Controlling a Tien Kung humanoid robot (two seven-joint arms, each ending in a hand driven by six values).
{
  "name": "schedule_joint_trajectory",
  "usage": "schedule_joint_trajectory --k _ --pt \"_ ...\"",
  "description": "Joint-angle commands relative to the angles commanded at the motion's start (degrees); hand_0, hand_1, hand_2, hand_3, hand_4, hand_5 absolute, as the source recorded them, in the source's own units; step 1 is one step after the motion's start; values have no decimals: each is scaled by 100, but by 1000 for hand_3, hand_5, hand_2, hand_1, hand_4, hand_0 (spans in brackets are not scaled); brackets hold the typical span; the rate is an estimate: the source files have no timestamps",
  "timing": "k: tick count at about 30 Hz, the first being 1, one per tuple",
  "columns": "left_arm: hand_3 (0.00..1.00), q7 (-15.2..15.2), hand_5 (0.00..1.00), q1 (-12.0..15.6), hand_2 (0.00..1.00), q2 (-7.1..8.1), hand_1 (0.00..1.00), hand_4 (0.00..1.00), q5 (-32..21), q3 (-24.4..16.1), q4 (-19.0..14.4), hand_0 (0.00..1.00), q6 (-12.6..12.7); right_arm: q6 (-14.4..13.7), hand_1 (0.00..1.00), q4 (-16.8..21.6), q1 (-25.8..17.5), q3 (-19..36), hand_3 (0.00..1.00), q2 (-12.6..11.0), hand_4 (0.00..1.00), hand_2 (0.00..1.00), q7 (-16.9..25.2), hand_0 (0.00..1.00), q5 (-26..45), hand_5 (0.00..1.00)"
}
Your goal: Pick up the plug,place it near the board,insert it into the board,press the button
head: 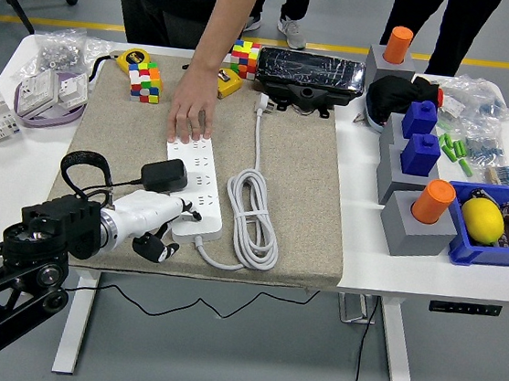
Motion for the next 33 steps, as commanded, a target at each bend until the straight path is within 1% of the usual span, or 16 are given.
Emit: schedule_joint_trajectory --k 14,27,30,33 --pt "837 -90 2 -20 122 -6 15 575 31 20 178 153 105 -3 721 0 -15 24 751 7 998 718 -2 781 -25 916" --pt "832 -93 2 -24 121 -29 13 570 55 28 324 152 81 -4 720 0 22 22 751 -5 998 719 -5 781 -11 916" --pt "831 -87 2 -28 121 -18 13 570 69 0 262 151 73 -3 720 0 24 30 751 -5 998 719 -8 781 -16 916" --pt "831 -102 2 -36 121 0 13 570 141 -57 93 151 109 -5 720 0 29 25 751 -5 998 719 -7 781 -18 916"
